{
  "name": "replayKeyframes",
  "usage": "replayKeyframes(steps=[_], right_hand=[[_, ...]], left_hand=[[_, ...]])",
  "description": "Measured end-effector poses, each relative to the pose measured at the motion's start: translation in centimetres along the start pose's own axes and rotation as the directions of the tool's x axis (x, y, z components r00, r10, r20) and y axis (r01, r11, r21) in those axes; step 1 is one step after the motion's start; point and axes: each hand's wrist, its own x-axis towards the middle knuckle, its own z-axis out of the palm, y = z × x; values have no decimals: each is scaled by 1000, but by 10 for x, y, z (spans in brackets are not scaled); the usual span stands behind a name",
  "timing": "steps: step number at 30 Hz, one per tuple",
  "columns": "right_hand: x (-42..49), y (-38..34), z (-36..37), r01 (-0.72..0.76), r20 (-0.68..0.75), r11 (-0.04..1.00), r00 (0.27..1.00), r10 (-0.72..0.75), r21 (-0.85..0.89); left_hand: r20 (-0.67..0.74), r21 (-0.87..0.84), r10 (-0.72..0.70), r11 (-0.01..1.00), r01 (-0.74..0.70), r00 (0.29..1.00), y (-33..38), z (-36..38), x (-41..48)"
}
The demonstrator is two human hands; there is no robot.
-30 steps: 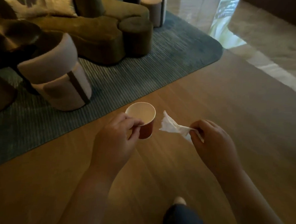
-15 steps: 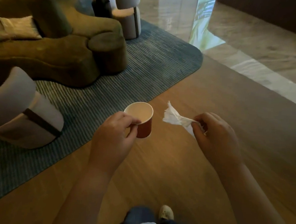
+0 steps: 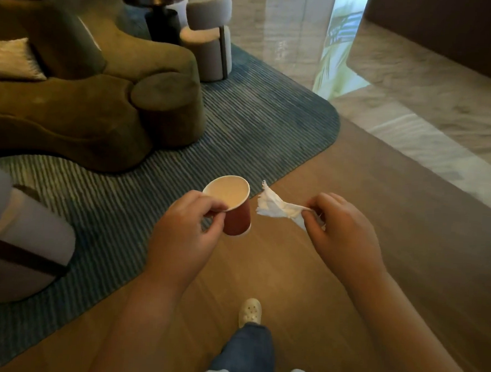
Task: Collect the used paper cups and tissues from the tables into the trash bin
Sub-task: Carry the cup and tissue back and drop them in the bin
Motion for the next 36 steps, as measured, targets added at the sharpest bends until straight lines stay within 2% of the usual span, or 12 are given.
replayKeyframes(steps=[5, 9, 14, 24, 36], right_hand=[[123, 20, -2, 30, -72, 999, 997, -30, 9], [184, 58, 0, -48, -93, 999, 994, 49, 10], [268, 124, 14, -137, -95, 990, 986, 138, 26], [486, 273, -7, -134, -122, 985, 982, 147, 106], [685, 352, 27, -68, -8, 992, 998, 70, 109]], left_hand=[[14, 19, 48, 999, -48, 999, -10, 24, 130], [57, -22, 92, 996, -91, 994, -7, 52, 216], [107, -35, 117, 993, -113, 987, -3, 110, 318], [120, -7, 125, 992, -125, 985, 36, 222, 539], [83, 36, -28, 999, 25, 996, 8, 294, 715]])
